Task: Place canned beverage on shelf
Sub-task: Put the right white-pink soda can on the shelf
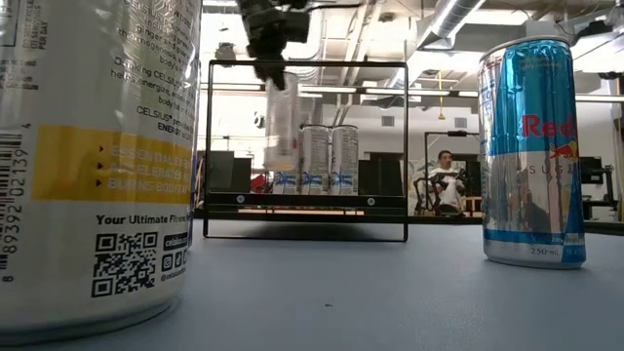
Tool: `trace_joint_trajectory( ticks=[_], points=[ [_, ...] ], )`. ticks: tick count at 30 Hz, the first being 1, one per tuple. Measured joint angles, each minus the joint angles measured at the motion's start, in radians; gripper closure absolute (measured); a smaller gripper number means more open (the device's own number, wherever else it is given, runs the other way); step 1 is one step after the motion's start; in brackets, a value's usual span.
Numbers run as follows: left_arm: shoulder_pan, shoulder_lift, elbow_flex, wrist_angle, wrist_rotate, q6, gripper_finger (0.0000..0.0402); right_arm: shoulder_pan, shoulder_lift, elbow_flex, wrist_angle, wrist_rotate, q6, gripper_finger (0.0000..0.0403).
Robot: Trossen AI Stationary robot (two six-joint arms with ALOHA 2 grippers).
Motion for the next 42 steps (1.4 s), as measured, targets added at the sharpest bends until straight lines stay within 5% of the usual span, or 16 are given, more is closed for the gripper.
trace_joint_trajectory(
  ticks=[8, 19, 26, 32, 42],
  points=[
    [0.02, -0.24, -0.322, 0.33, -0.121, 0.009, 0.0149, -0.001, 0.0, 0.0, 0.0, 0.0, -0.024, 0.0065],
    [0.016, -0.21, -0.319, 0.259, -0.167, -0.238, 0.0149, -0.014, 0.0, 0.0, 0.004, 0.0, -0.026, 0.0065],
    [0.004, -0.194, -0.318, 0.262, -0.327, -0.398, 0.0149, -0.039, 0.0, 0.0, 0.022, 0.0, 0.009, 0.0065],
    [-0.015, -0.193, -0.32, 0.243, -0.345, -0.537, 0.0149, -0.086, 0.0, 0.0, 0.051, 0.0, 0.085, 0.0065],
    [-0.067, -0.189, -0.32, 0.242, -0.397, -0.595, 0.0149, -0.152, 0.0, 0.0, 0.057, 0.001, 0.185, 0.0065]
  ],
)
